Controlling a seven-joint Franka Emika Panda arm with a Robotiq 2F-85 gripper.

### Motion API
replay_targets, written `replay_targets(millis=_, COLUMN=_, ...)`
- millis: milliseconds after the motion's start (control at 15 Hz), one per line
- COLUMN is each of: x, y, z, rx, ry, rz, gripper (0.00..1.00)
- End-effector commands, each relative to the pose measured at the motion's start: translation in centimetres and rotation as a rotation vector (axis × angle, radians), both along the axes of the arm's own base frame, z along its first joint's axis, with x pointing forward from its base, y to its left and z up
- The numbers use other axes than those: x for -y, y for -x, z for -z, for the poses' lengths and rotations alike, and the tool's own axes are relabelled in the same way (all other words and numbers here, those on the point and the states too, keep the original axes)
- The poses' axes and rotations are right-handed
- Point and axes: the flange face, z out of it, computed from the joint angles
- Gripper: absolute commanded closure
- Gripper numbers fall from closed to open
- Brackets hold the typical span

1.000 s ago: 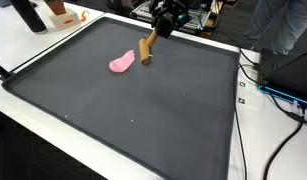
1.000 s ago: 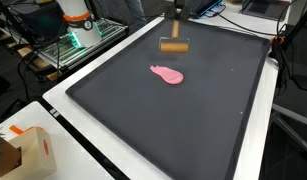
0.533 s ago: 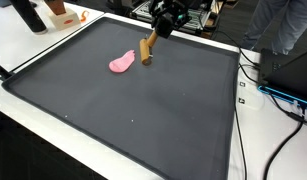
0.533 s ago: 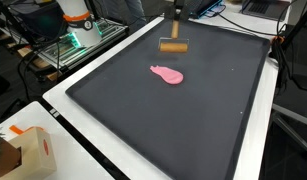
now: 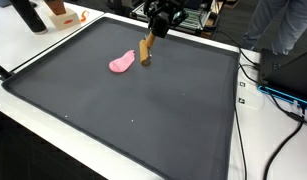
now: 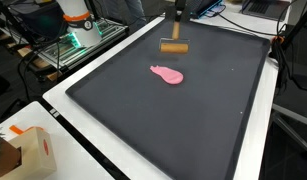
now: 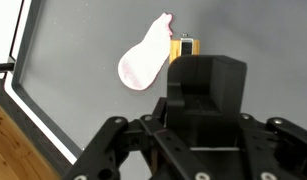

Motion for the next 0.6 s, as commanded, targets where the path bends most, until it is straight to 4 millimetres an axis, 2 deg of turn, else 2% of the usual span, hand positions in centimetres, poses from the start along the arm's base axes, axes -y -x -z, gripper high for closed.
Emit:
replay_targets(millis=0, x=1.6, y=-1.3, z=-1.5, rx=-0.015, ry=-0.050, rz=-0.004, gripper=0.76)
replay_targets(millis=533, x=5.9, y=-4.3, z=-4.0, rx=-0.042, ry=-0.134, rz=0.020, gripper=0.76)
